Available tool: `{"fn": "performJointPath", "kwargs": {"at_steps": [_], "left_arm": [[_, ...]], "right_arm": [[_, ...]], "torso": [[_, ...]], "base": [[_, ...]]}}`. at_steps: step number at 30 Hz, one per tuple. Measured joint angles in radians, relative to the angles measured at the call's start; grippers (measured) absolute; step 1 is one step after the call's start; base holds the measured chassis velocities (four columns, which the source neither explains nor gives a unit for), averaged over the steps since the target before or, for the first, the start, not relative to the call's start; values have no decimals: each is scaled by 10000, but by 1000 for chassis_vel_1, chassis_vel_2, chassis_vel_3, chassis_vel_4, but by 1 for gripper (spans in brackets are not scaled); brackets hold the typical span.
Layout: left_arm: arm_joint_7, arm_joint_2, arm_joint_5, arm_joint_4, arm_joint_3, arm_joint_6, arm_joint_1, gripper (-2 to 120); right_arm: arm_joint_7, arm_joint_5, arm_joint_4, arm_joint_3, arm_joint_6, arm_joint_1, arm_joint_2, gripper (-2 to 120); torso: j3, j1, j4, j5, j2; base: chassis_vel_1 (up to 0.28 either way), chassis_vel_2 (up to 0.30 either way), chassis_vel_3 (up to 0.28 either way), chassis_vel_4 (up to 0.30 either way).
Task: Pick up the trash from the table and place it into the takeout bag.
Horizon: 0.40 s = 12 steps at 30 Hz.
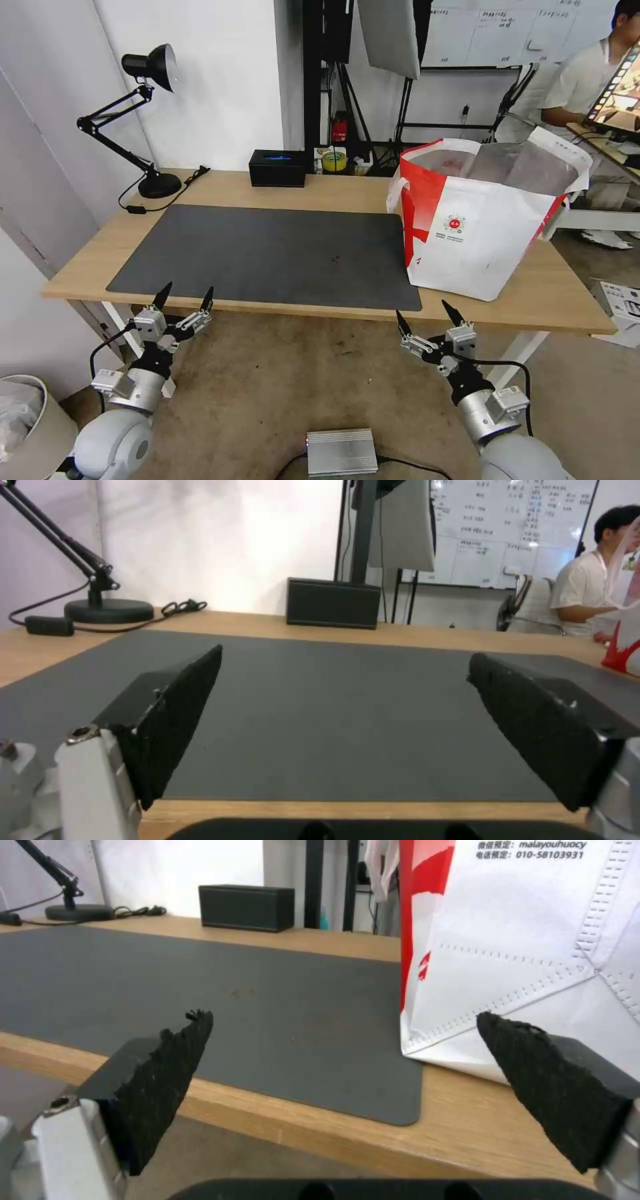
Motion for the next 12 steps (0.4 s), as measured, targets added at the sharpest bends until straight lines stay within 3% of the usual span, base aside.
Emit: {"fn": "performJointPath", "kwargs": {"at_steps": [12], "left_arm": [[-2,7,-13,-9,12,12,-16,100]], "right_arm": [[0,0,0,1,0,0,0,100]], "torso": [[0,1,0,0,-1]], "base": [[0,0,0,0]]}}
